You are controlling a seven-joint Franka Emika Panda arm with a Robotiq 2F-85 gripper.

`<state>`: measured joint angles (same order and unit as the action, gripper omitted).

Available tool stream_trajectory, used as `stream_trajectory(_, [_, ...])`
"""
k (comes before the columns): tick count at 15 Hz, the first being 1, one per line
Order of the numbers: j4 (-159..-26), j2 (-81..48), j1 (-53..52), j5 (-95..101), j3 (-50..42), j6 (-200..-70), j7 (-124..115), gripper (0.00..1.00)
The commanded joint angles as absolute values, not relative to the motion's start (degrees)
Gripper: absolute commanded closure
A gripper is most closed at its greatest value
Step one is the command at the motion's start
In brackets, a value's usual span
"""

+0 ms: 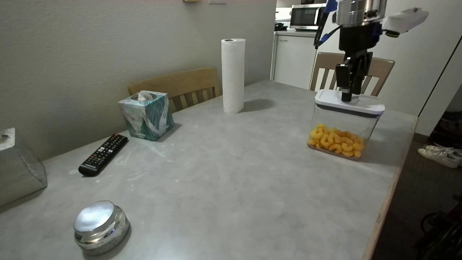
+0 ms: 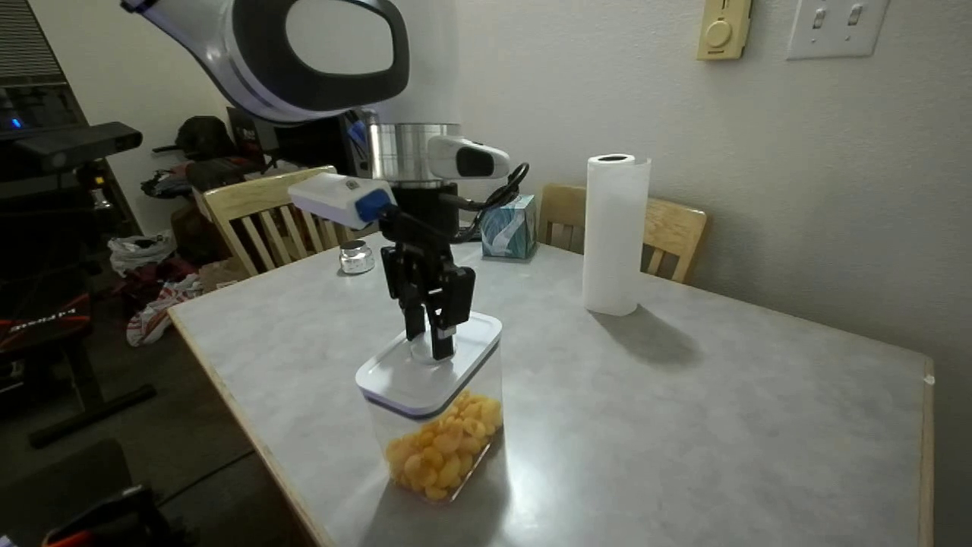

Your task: Push the button on the lid then take it off the container

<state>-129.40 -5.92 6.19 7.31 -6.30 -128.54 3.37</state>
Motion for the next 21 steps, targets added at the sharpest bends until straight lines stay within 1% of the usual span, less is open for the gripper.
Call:
stream_trajectory(1, [-132.1,-3.4,6.3,8.4,-6.7,-130.1,1.3,0.72])
stream_trajectory(7, [-133.2,3.9,6.1,13.8,-6.7,-123.1,-5.7,0.72])
stream_trajectory(13, [-132.9,10.6,6.2,15.8,-5.3,-119.6,-9.1,0.72])
stream_trajectory(16, [-132.2,10.3,5.5,14.9,-4.2,-121.6,-8.5,0.72])
stream_trajectory(21, [-129.9,3.9,3.5,14.1,-2.5,-129.1,-6.9,0.72])
